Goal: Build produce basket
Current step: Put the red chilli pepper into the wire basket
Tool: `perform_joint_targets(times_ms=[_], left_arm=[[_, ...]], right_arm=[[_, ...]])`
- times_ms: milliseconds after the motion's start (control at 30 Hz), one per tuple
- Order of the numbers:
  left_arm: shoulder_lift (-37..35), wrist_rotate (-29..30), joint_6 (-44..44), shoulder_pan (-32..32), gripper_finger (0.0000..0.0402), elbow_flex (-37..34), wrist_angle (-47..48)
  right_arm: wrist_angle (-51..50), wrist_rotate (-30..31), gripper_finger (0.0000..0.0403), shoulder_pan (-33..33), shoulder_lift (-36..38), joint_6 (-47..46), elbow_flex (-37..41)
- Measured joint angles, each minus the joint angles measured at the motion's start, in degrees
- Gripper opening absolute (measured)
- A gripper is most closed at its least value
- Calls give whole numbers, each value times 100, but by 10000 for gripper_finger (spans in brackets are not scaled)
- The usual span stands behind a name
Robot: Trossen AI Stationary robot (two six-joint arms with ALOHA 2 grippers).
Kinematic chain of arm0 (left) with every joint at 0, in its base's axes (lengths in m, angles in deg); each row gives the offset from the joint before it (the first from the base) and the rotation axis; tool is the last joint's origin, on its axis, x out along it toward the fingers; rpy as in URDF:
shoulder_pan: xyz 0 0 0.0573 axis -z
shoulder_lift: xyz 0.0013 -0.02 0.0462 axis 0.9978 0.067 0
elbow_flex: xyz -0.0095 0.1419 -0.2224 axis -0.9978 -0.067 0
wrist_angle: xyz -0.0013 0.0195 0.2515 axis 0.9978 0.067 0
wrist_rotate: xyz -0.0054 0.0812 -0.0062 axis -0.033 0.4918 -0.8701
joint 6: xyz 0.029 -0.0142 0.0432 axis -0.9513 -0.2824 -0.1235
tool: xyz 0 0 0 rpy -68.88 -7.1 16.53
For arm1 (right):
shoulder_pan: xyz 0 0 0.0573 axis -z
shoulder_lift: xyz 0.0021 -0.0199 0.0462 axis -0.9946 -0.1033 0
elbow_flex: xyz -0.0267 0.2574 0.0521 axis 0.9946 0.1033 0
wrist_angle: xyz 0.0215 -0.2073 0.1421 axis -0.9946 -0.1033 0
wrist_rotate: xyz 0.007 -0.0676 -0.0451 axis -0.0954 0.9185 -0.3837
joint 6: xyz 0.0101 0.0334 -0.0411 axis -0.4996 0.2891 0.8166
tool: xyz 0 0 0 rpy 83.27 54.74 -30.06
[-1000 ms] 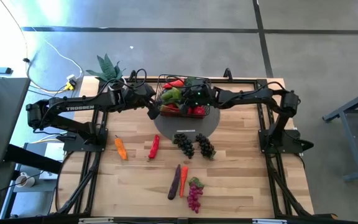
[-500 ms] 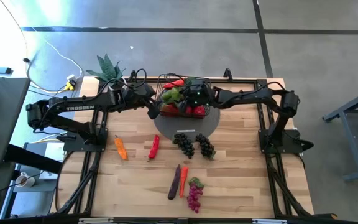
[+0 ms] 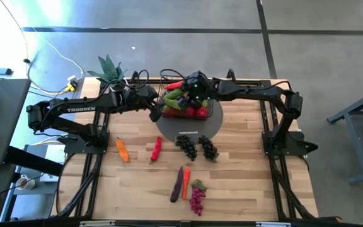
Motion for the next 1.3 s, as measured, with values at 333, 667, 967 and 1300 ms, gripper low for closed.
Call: perform_joint_targets(times_ms=[333, 667, 967, 1300], left_arm=[[0, -365, 122, 384, 236, 0, 357], [0, -396, 1628, 1020, 236, -1, 1260], [-2, -621, 3549, 1774, 236, -2, 1620], [70, 73, 5347, 2662, 236, -2, 1792]], right_arm=[[-1350, 21, 245, -299, 10, -93, -631], [-2323, 40, 245, -673, 11, -662, -673], [-2743, 772, 245, -739, 441, -901, -673], [-3506, 896, 245, -599, 1021, -773, -675]])
